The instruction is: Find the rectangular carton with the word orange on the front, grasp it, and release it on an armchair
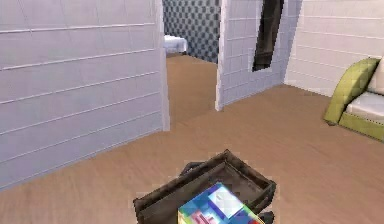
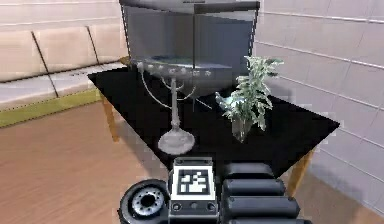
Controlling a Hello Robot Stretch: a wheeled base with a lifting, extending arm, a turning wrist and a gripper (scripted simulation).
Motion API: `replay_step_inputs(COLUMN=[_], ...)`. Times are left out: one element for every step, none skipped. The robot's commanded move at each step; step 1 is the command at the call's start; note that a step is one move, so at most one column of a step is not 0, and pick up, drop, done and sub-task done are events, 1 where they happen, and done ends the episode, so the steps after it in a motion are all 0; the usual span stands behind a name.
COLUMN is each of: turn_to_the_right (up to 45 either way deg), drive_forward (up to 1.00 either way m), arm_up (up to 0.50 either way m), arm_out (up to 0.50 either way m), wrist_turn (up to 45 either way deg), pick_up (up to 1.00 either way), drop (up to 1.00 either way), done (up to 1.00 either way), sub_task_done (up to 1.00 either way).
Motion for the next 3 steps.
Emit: replay_step_inputs(turn_to_the_right=[45.0, 6.0, 0.0], drive_forward=[0.0, 0.0, 1.0], arm_up=[0.0, 0.0, 0.0], arm_out=[0.0, 0.0, 0.0], wrist_turn=[0.0, 0.0, 0.0], pick_up=[0.0, 0.0, 0.0], drop=[0.0, 0.0, 0.0], done=[0.0, 0.0, 0.0], sub_task_done=[0.0, 0.0, 0.0])
